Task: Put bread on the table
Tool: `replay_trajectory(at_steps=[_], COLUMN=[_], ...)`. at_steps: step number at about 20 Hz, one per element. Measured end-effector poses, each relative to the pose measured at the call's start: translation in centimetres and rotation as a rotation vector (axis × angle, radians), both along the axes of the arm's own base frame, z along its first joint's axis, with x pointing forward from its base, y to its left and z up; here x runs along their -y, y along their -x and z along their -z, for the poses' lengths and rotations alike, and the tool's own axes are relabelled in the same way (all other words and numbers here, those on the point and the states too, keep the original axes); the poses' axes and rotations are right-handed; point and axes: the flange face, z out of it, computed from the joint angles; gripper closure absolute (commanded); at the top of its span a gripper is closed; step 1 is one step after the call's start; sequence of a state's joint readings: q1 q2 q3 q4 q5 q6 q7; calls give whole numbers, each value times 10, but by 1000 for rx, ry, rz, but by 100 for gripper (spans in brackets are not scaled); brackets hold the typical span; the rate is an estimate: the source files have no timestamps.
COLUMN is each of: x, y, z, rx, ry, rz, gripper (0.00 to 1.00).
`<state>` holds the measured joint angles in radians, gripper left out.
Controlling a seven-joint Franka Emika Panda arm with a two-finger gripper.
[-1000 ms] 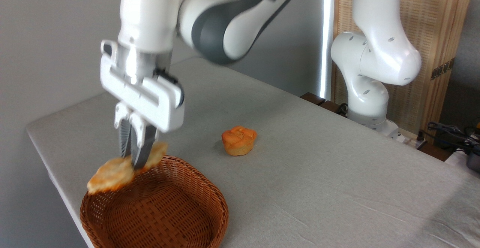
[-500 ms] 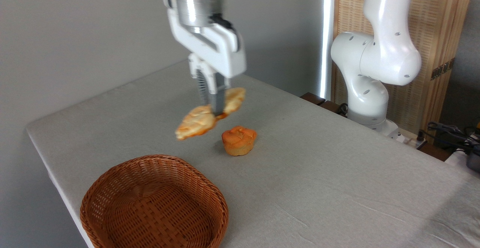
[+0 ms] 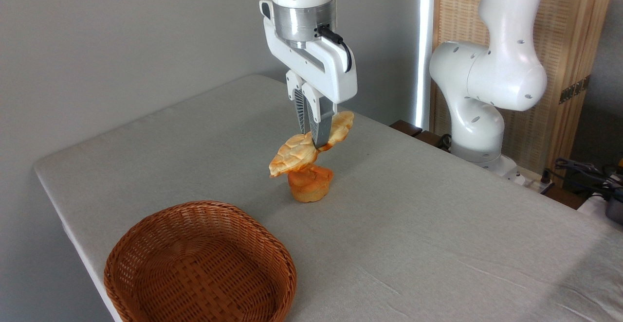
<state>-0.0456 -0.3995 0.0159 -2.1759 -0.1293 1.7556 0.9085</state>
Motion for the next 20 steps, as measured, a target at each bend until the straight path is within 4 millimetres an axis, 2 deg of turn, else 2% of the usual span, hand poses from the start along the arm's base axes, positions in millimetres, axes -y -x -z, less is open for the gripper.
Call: replay_trajectory(at_steps=[5, 12, 14, 17, 20], x=[-3, -26, -26, -25, -11], y=[0, -3, -8, -23, -41], z=[0, 1, -11, -44, -74], rx=[4, 10, 37, 92, 100], ry=[-30, -65, -67, -70, -85], rz=[12, 40, 36, -45, -96], gripper=[0, 0, 0, 0, 0])
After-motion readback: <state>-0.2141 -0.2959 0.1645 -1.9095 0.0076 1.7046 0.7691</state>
